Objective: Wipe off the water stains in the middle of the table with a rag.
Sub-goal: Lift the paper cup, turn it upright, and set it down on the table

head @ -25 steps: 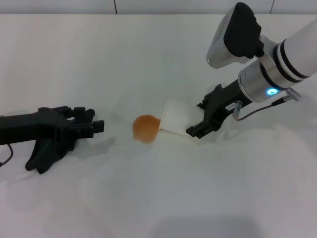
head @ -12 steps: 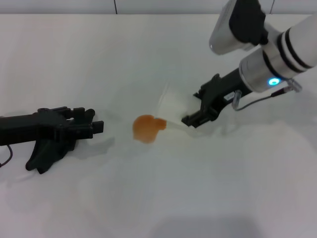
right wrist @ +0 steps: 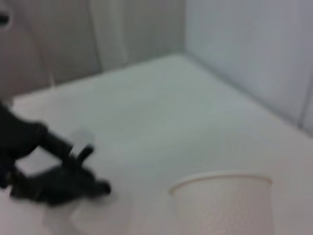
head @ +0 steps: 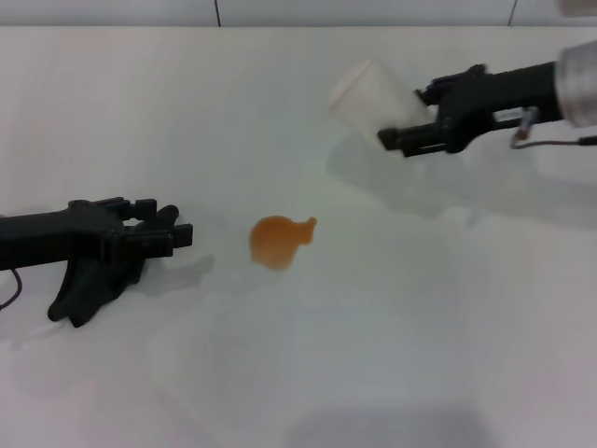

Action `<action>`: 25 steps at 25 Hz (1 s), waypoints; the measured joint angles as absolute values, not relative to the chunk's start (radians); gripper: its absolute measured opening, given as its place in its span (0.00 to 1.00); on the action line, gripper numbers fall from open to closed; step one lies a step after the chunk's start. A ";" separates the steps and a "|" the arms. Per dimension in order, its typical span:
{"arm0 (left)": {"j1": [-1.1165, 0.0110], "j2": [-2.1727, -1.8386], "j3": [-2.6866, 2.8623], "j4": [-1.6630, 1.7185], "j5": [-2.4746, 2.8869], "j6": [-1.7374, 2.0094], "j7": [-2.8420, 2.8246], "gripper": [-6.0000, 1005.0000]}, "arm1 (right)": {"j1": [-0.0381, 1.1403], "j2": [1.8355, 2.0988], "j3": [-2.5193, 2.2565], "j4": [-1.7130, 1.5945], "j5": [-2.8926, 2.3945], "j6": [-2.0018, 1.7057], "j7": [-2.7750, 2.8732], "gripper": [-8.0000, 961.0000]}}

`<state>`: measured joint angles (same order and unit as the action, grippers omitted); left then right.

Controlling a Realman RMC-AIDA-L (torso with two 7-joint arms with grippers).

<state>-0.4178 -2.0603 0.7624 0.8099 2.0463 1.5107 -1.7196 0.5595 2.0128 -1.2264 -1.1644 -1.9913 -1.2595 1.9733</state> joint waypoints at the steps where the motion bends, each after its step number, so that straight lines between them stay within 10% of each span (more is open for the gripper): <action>1: -0.418 -2.060 0.762 0.810 2.046 1.510 -1.719 0.89 | 0.536 2.013 -1.209 -1.160 -1.954 -1.258 1.940 0.69; 25: -0.421 -2.056 0.750 0.810 2.044 1.499 -1.720 0.89 | 0.376 2.016 -1.208 -0.733 -1.452 -1.306 1.083 0.70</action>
<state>-0.4205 -2.0555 0.7503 0.8100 2.0445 1.4985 -1.7196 0.3760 2.0160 -1.2075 -0.7331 -1.4523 -1.3064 1.0833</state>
